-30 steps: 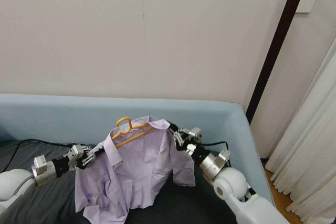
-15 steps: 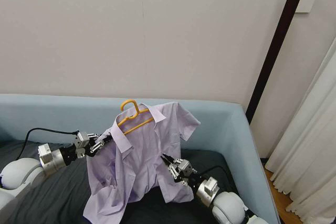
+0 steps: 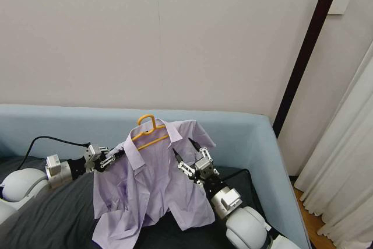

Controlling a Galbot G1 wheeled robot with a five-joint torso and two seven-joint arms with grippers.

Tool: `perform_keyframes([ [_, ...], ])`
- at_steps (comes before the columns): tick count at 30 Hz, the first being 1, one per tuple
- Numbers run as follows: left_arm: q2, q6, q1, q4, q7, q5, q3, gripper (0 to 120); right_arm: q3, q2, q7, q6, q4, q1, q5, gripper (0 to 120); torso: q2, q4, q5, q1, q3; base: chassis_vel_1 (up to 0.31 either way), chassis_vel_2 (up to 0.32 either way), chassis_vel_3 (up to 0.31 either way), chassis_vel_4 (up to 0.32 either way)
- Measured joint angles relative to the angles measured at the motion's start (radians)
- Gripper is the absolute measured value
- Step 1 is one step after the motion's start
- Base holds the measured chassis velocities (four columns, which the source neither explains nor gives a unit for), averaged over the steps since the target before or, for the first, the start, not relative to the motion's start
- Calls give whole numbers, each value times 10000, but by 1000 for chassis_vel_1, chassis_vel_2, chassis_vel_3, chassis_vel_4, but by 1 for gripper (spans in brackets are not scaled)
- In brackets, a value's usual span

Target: Pick up the clothes from the sofa and hang them on the clothes hanger.

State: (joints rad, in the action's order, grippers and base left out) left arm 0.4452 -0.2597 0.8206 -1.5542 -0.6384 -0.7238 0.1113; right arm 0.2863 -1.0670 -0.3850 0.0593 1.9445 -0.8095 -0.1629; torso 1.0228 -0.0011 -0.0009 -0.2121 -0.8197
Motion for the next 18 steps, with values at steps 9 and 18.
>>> perform_keyframes([
  [9, 136, 123, -372, -56, 227, 66, -757, 7, 576, -321, -52, 556, -225, 374, 820, 100, 0, -1, 0, 0, 0, 0, 0, 0, 0],
  [18, 242, 123, -500, -12, 298, 130, -933, 7, 870, -676, -197, 1403, -388, 519, 729, 98, 0, -1, 1, 0, 0, 0, 0, 0, 0],
])
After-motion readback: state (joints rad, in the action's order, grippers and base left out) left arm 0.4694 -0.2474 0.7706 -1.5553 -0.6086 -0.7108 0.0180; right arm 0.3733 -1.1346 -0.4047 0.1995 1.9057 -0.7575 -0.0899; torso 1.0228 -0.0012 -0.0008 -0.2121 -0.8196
